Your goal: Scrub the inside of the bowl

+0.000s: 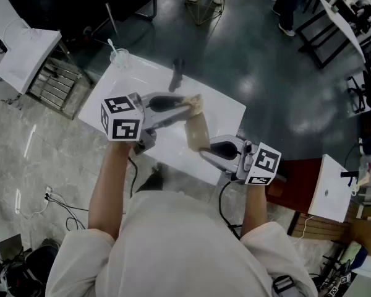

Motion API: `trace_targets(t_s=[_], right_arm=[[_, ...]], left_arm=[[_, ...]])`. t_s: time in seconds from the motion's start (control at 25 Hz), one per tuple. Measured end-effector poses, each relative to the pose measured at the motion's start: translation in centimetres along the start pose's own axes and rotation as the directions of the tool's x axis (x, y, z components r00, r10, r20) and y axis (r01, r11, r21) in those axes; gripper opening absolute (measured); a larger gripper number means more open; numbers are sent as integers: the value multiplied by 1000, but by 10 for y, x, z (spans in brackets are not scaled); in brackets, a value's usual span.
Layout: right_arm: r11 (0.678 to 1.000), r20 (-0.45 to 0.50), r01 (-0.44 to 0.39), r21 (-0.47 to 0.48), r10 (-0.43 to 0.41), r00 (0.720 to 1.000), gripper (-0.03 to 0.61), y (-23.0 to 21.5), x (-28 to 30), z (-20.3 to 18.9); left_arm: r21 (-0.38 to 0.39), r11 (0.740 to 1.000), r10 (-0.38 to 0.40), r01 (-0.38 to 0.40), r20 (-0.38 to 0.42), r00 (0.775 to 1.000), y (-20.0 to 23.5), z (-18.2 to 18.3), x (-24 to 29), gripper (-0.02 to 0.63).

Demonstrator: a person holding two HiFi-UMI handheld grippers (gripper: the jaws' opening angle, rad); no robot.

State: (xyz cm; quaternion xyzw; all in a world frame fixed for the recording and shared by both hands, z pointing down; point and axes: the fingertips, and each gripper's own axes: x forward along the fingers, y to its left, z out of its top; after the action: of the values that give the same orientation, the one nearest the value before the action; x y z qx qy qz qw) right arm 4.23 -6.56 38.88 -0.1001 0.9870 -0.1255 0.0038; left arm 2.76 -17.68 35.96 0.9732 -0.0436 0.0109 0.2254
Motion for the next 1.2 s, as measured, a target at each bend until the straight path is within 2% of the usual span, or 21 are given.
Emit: trace_targets(t_s=[0.32, 0.48, 0.6, 0.72, 0.88, 1.2], right_arm=[[996, 140, -91, 23, 87, 986, 21, 10, -6, 25], [994, 202, -103, 26, 96, 975, 25, 10, -14, 37], [995, 270, -97, 28, 86, 959, 16, 5, -18, 50], [999, 320, -49, 23, 39, 947, 15, -8, -20, 62], [999, 334, 32, 14, -35, 942, 15, -21, -24, 70], [984, 350, 170, 49, -177, 920, 15, -43, -32, 69]], left_arm=[[-120, 992, -23, 30, 56, 998, 13, -18, -6, 86], [-166, 985, -22, 36, 84, 996, 13, -25, -3, 84], [-185, 982, -35, 48, 71, 997, 11, -36, -1, 84], [-193, 978, -71, 80, 53, 996, 2, -48, 5, 84], [-207, 970, -121, 131, 61, 991, -19, -57, 15, 84], [-171, 969, -165, 178, 85, 983, -48, -46, 7, 84]])
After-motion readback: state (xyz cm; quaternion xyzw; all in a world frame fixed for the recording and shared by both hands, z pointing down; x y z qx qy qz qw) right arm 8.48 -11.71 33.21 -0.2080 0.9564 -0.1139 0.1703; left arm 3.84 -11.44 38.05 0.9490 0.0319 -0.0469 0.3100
